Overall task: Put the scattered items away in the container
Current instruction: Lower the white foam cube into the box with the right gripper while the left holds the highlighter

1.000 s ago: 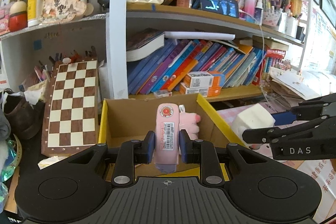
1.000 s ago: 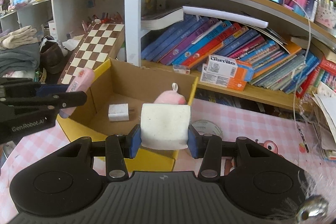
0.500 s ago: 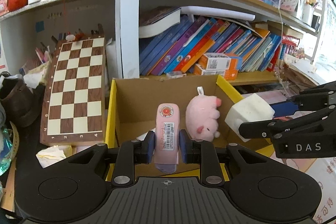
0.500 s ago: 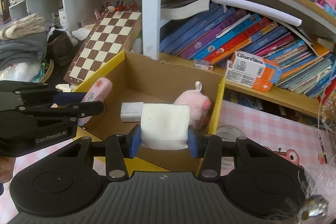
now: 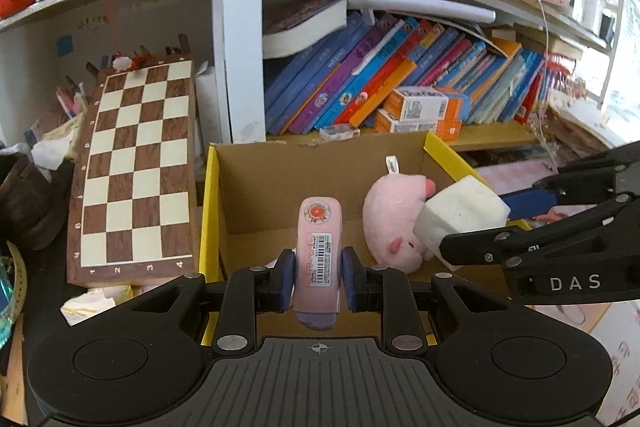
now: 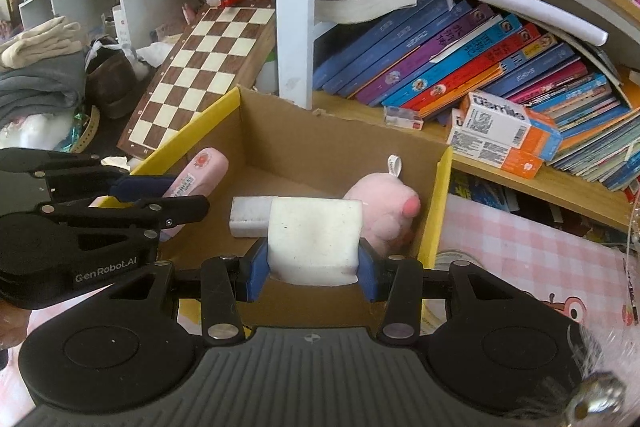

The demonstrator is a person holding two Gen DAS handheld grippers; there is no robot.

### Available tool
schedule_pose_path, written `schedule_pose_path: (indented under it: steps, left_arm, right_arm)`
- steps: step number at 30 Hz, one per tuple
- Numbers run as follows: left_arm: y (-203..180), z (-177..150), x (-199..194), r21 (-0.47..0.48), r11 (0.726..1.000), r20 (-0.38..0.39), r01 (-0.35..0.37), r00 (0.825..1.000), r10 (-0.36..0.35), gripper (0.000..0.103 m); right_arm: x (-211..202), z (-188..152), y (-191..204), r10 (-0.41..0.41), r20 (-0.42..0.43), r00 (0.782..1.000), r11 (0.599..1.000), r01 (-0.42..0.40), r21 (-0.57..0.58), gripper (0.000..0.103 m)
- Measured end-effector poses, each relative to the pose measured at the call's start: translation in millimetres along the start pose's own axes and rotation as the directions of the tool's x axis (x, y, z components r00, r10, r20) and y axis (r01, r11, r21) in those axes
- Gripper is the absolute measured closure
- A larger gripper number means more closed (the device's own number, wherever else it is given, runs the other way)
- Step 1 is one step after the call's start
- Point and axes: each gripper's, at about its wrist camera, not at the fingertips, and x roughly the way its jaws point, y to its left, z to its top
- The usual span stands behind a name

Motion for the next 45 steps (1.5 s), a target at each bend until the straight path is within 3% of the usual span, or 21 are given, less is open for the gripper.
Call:
schedule_pose_path:
  steps: [10,45]
  left_arm:
    - [1.7,1.3,14.5,0.019,1.000,-0.038,-0.003,0.999,0.004,0.080]
    - [-3.9,-1.7,57.6,0.115,0.993,-0.154,0.019,0.988,-0.001,0.080]
  right_arm:
    - [23.2,0.7,-1.0,0.032,-0.059,0.998,0.999,-0.032,-0.002,0.060]
    - [61.2,-2.3,-6.0,0.055,-0.130,0.990,0.998,-0.057,-0.013,0.061]
